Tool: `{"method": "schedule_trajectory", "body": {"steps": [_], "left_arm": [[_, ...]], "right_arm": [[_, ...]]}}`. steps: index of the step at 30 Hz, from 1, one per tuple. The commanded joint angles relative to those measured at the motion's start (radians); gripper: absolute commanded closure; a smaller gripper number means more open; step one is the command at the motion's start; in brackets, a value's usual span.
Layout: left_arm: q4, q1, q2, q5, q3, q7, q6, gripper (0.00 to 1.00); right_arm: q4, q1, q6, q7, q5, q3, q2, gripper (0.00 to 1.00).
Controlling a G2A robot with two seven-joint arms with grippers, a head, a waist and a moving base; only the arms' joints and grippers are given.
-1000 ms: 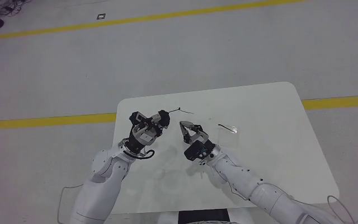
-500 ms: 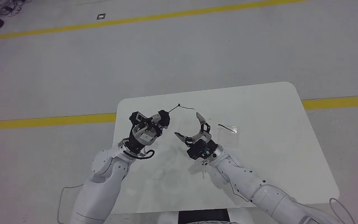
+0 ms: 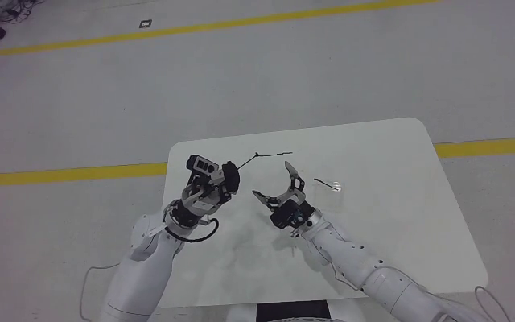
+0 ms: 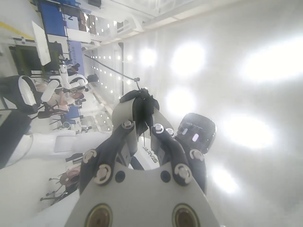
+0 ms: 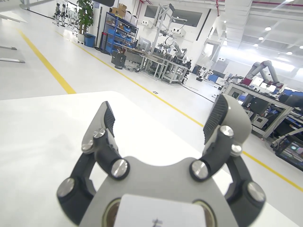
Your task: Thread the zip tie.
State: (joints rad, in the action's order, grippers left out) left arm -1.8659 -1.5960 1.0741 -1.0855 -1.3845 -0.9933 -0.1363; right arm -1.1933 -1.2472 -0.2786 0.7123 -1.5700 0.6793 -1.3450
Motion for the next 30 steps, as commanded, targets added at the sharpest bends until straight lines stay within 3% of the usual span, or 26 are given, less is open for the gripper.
{"method": "schedule_trajectory", "body": {"steps": [1,30], "left_arm": [[0.001,-0.002,0.001,-0.018,-0.002,-0.018,-0.006,1.0],[0.004,-0.001,0.001,-0.02,-0.005,-0.034,-0.006,1.0]], "right_arm": [[-0.001,0.001,-0.004,-0.002,0.0,-0.003,0.0,0.0],[-0.002,0.003,-0.011,-0.006,0.0,-0.008,0.0,0.0]]}}
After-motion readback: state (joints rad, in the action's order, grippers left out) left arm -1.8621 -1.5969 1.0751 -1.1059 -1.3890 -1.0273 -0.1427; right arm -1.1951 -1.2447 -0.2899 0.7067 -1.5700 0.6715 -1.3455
